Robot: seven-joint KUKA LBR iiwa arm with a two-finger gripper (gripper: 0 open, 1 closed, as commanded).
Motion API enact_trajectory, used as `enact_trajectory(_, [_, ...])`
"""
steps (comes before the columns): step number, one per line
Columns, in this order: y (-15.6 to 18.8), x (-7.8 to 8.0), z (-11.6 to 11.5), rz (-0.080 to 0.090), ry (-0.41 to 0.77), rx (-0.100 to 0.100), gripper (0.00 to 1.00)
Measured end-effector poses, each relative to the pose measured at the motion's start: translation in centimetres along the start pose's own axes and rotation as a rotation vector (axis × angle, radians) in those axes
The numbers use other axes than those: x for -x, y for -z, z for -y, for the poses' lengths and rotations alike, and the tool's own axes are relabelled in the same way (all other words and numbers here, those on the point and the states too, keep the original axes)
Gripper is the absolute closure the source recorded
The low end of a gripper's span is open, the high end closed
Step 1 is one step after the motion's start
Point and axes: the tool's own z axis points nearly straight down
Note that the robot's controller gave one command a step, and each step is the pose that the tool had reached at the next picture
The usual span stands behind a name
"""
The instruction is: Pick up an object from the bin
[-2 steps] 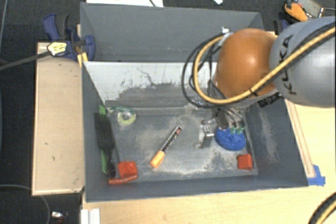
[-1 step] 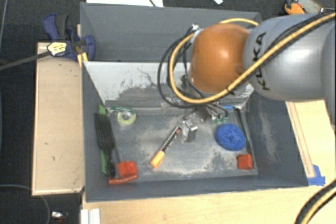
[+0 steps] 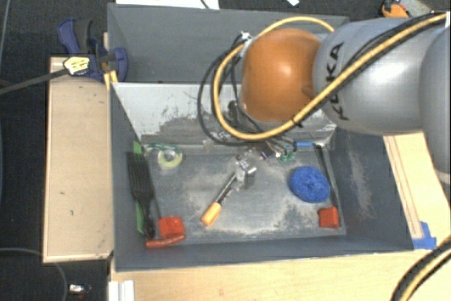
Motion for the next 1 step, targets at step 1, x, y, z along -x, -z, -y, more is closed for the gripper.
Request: enact_trajectory(1, [-6.58, 0.01, -0.25, 0.008, 0.183, -0.003, 0.0])
